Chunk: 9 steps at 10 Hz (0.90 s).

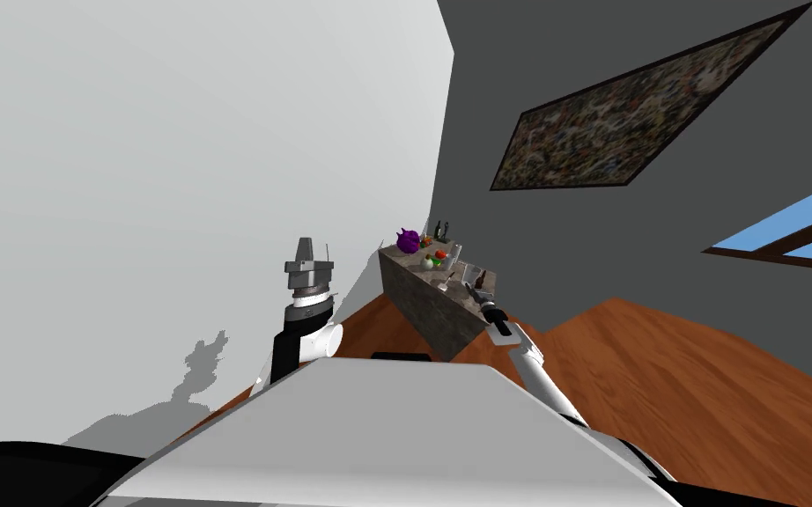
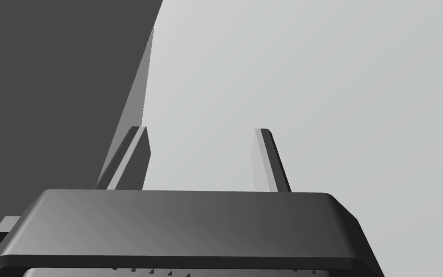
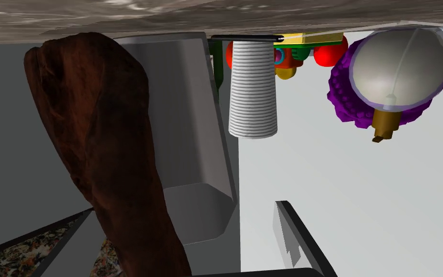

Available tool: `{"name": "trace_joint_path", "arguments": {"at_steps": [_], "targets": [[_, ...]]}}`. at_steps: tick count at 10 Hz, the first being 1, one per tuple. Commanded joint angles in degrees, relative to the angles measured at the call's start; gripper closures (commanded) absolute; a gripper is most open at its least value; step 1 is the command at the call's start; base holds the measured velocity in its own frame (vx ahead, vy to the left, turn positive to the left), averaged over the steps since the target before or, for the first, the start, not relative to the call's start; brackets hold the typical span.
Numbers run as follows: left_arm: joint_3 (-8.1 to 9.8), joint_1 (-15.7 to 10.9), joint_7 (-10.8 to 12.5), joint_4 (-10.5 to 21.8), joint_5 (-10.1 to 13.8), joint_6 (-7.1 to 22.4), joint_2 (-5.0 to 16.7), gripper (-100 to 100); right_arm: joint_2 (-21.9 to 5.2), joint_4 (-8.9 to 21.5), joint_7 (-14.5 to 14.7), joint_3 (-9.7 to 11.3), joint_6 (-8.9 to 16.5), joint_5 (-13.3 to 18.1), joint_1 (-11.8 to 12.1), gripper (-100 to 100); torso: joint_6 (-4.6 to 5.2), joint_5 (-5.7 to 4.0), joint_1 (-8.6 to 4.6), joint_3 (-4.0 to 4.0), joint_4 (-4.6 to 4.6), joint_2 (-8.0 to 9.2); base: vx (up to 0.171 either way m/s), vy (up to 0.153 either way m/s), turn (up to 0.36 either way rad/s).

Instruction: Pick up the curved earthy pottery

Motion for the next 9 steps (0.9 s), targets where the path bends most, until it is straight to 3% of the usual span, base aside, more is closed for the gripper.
{"name": "trace_joint_path", "arguments": {"at_steps": [1,2,3,5,8,9], "targets": [[0.00,0.0,0.0,0.0,0.0,0.0,0.0,0,-0.2,2.9,0.2,0.3,-0.2,-0.3,-1.0,-100,0.00,0.00,0.00,0.00,0.00,0.00,-0.007,0.041,0.018],[0.00,0.0,0.0,0.0,0.0,0.0,0.0,0,-0.2,4.0,0.2,0.3,-0.2,-0.3,-1.0,-100,0.00,-0.02,-0.08,0.00,0.00,-0.01,0.001,0.008,0.021],[0.00,0.0,0.0,0.0,0.0,0.0,0.0,0,-2.9,5.6,0.7,2.2,-2.6,-2.5,-3.7,-100,0.01,-0.05,-0.20,-0.01,-0.01,-0.02,-0.001,0.041,-0.180],[0.00,0.0,0.0,0.0,0.0,0.0,0.0,0,-3.2,6.2,0.7,2.2,-2.6,-2.5,-5.4,-100,0.01,0.00,-0.03,0.01,0.00,0.01,-0.012,0.056,-0.067],[0.00,0.0,0.0,0.0,0.0,0.0,0.0,0,-3.2,10.5,0.7,2.2,-2.6,-2.5,-5.4,-100,0.01,-0.06,-0.26,-0.01,-0.01,-0.02,-0.001,0.000,0.006],[0.01,0.0,0.0,0.0,0.0,0.0,0.0,0,-6.0,12.7,1.2,4.1,-5.0,-4.7,-8.3,-100,0.02,-0.07,-0.29,-0.02,-0.01,-0.03,0.002,0.047,-0.199]]}}
